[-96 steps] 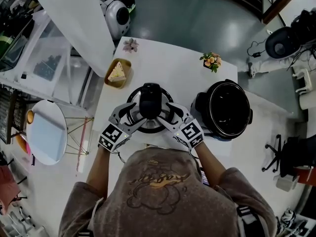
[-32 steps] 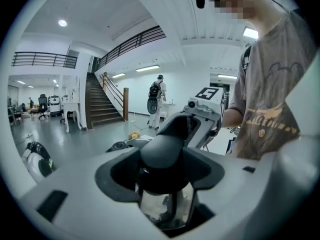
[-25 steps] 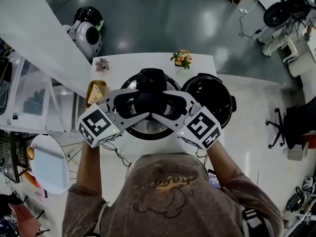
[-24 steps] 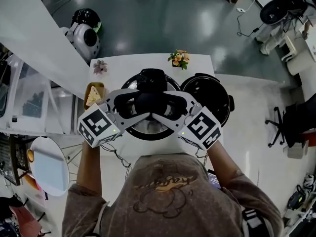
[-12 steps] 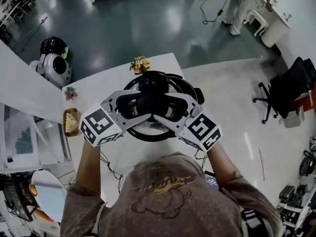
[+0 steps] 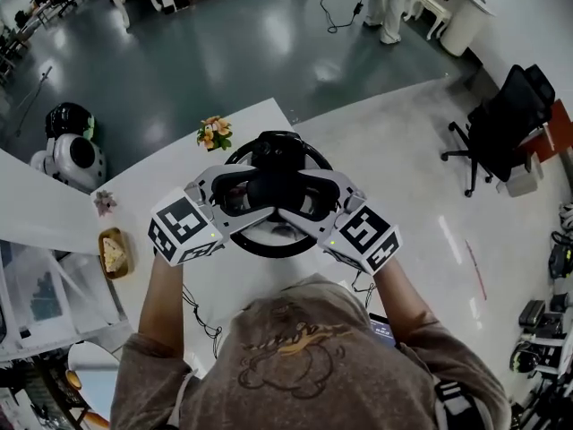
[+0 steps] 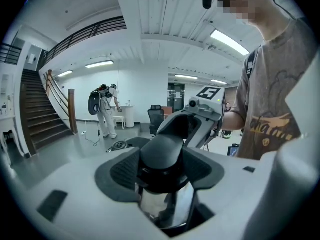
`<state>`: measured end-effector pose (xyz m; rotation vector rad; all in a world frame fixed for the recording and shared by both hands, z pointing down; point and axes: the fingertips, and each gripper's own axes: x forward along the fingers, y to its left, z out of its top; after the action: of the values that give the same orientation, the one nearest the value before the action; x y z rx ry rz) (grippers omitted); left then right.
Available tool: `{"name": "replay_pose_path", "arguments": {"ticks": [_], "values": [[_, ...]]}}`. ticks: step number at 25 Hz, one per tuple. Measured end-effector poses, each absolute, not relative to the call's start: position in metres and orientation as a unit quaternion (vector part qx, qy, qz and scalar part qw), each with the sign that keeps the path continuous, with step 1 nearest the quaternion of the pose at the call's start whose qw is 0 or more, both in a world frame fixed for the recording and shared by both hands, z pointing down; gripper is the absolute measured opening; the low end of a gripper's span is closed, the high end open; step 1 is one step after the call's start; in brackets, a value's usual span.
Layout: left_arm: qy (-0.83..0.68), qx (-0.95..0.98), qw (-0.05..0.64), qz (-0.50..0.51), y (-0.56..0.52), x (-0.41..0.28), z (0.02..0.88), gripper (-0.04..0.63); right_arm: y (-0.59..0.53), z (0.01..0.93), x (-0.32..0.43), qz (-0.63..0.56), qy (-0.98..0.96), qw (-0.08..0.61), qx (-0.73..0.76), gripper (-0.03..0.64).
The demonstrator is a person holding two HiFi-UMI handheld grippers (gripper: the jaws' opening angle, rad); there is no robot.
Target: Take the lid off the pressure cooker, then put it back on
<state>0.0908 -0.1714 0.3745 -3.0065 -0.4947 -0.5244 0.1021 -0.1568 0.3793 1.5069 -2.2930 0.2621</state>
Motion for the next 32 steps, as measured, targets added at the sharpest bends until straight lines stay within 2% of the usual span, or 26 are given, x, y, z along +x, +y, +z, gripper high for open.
{"name": "replay_pose_path", "arguments": {"ticks": [10,19,32], "values": [[-0.162,-0.968,0.019,-0.189,-0.176,0.101,0.391,0.272,-0.161,0.397,0.112,0.118,-0.819,0.168,0.536,0.258],[-0.163,-0.965,0.016,-0.206,-0.183,0.100,0.409,0.272,-0.168,0.414,0.111,0.124,-0.812,0.193,0.536,0.258],[-0.192,-0.963,-0.006,-0.187,-0.190,0.102,0.414,0.272,-0.174,0.420,0.114,0.139,-0.805,0.177,0.549,0.258]]}}
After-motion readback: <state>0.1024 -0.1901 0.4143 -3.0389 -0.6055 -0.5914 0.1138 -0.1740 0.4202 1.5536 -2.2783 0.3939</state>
